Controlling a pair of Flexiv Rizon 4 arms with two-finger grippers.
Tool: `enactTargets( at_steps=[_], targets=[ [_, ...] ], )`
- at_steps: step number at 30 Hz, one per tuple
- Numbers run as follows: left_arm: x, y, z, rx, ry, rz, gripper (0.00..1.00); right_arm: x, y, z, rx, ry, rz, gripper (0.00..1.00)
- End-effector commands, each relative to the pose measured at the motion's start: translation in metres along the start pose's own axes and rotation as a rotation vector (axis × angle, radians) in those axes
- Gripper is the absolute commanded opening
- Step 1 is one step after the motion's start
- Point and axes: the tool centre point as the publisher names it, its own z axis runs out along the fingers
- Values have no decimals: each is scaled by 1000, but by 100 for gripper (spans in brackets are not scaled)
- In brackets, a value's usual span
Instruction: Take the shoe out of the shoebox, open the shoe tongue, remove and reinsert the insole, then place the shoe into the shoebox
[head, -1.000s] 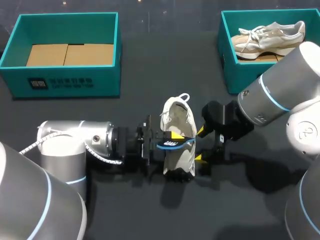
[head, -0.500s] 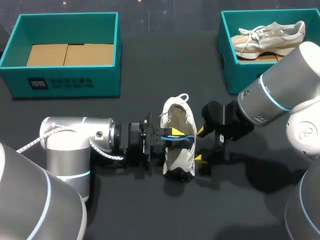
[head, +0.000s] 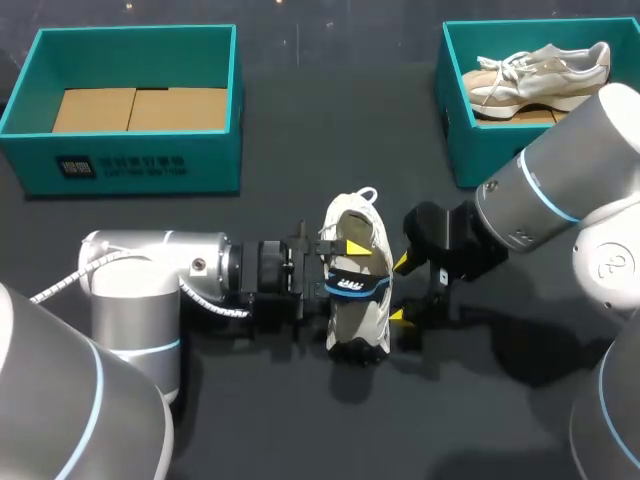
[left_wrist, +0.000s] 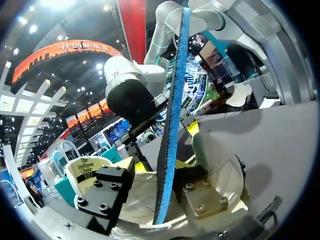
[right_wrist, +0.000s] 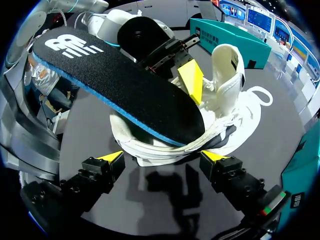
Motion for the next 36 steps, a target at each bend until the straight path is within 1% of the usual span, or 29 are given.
enactTargets(
  at_steps=[1,7,11,13,14,15,16,17,23,25,26,28,32,36],
  targets=[
    [2,-19,-4,-33,-19,8,45,1,0,0,-1,-2,0,100],
    [1,-34,-3,-129,-17,14,44,1,0,0,-1,-2,0,100],
    [4,-38,0,-160,0,-1,42,1,0,0,-1,-2,0,100],
    [6,-38,1,-174,12,-3,40,1,0,0,-1,-2,0,100],
    [6,-38,2,-176,14,-3,35,1,0,0,-1,-2,0,100],
    [6,-37,3,-180,17,-1,27,1,0,0,-1,-2,0,100],
    [7,-36,3,-182,20,1,6,1,0,0,-1,-2,0,100],
    [8,-35,3,-185,24,4,0,1,0,0,-1,-2,0,100],
    [9,-19,1,-191,41,43,0,1,0,0,-1,-2,0,100],
    [8,-13,0,-176,45,54,0,1,0,0,-1,-2,0,100],
    [7,-10,-1,-191,39,66,0,1,0,0,-1,-2,0,100],
    [7,-6,-1,-187,43,67,0,1,0,0,-1,-2,0,100],
    [5,1,-1,-206,41,84,0,1,0,0,-1,-2,0,100],
    [3,12,0,-226,45,92,0,1,0,0,-1,-2,0,100]
  ],
)
